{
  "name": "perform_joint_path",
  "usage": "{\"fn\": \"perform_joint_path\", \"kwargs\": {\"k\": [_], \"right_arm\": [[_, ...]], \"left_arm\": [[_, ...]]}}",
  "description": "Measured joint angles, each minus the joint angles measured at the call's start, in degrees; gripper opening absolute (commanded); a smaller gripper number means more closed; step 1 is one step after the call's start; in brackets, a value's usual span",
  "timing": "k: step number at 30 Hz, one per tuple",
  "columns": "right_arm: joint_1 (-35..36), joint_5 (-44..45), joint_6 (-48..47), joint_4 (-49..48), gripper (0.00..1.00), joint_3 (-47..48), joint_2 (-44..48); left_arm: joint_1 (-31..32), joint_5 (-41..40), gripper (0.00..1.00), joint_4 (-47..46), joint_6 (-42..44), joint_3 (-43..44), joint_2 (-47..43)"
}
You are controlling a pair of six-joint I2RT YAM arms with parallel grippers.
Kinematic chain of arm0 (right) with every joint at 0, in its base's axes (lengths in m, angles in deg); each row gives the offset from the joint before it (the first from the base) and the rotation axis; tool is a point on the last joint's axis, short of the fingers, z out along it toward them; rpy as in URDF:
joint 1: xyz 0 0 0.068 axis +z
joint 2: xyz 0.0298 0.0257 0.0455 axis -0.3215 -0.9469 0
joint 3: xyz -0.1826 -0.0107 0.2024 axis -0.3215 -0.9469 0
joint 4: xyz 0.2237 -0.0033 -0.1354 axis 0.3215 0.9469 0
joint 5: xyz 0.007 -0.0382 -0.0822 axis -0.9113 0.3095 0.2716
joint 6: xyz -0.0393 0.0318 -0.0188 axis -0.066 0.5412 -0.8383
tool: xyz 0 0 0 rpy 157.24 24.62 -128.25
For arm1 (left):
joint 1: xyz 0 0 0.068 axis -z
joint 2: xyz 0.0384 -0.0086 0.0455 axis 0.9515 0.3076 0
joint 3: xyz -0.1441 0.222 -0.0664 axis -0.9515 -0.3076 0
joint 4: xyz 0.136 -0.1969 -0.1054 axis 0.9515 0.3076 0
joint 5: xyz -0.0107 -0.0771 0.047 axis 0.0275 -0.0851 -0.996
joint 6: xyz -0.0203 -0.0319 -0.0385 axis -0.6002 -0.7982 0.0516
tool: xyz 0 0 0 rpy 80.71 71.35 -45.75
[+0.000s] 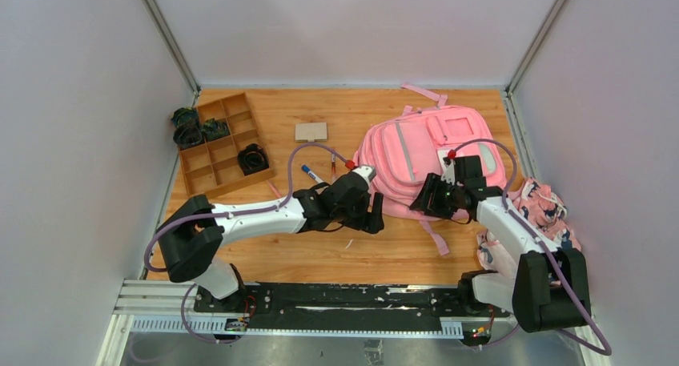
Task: Pack the student bag
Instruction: Zip the student bag at the center of the board.
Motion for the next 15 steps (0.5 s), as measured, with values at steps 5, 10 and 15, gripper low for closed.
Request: {"fn": "perform_joint_path", "kwargs": {"k": [5,10,15], "right_arm": [[0.00,-0.48,0.00,-1.29,0.56,0.07,-1.29],[0.90,-1.64,0.48,-2.86,0.55,0.07,-3.02],[2.69,-3.19,1.09,-3.56,0.55,0.07,-2.97]], "left_arm": [[0.00,0.02,0.74,-0.72,-0.87,-0.87,0.07],[-0.31,0.02,0.74,-0.92,-1.33,-0.87,0.09],[-0.42,-0.09,0.74,-1.11,-1.31,-0.87,0.00]]}}
